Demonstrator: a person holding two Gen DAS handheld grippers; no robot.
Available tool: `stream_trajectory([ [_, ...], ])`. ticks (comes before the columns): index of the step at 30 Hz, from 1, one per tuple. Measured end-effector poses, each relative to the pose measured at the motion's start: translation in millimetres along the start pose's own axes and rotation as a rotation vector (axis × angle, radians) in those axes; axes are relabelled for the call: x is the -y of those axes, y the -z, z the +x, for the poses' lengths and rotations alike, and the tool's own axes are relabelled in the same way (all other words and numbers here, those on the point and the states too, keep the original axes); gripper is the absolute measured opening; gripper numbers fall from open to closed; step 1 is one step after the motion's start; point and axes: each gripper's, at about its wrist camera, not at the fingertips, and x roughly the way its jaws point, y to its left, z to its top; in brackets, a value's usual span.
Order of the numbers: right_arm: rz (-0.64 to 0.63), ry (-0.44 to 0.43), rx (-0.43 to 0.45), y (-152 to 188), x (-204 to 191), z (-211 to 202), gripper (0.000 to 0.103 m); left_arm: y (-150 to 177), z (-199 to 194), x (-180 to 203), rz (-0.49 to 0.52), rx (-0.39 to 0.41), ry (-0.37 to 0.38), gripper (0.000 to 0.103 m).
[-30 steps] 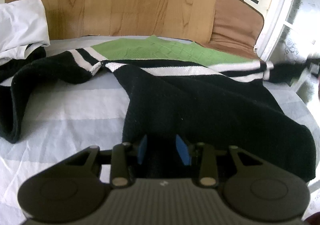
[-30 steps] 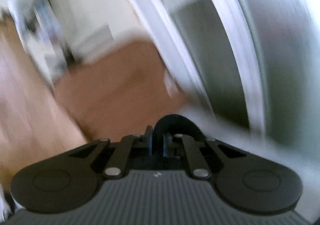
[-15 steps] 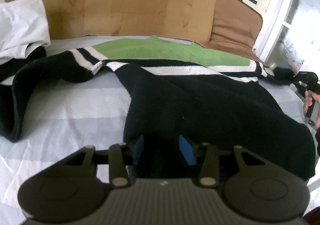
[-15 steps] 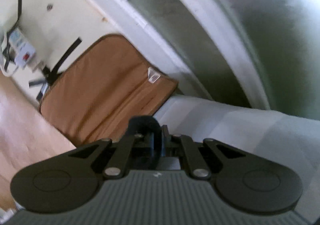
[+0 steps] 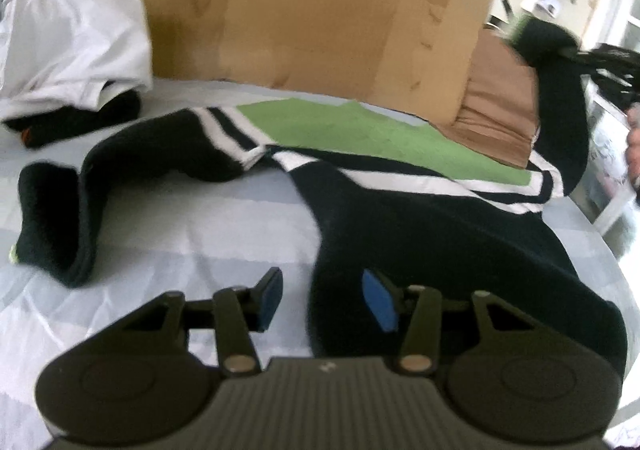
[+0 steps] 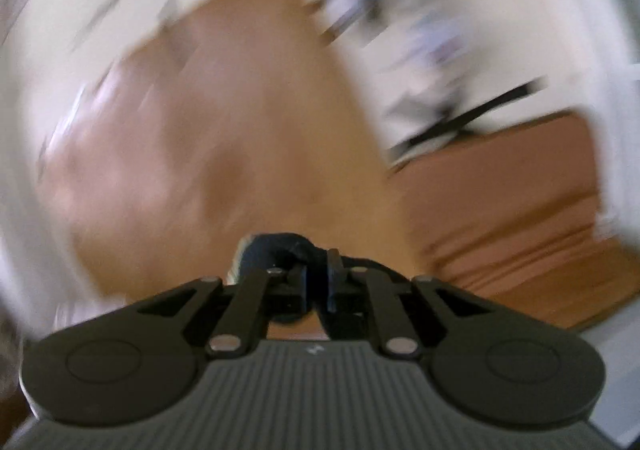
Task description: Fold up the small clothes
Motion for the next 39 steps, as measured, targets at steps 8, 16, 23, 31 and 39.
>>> stream_trajectory([
  [8, 0.025, -0.137, -0.277, 43.0, 48.5, 19.0, 0.054, 4.0, 6.8, -18.4, -0.031, -0.025, 0.002, 0.049],
  [16, -0.006, 0.134, -0.434, 44.2, 130.8, 60.0, 0.055, 1.7, 14.4, -13.2, -0.024, -0.013, -0.029, 0.057],
  [23, -0.350, 0.095, -0.509, 79.9, 92.3, 71.9, 0.008, -2.6, 20.9, -6.3, 0.013, -0.022, -0.053, 0.062],
  [31, -0.773, 0.330, -0.302, 62.9, 55.5, 115.9, 0.007, -10.5, 35.6, 3.5, 0.031, -0.019, -0.084, 0.070],
  [39, -0.526, 0.339, -0.302, 73.0, 93.8, 118.2, 0.034, -5.1, 40.7, 16.1, 0.128, -0.011, -0.102, 0.076],
])
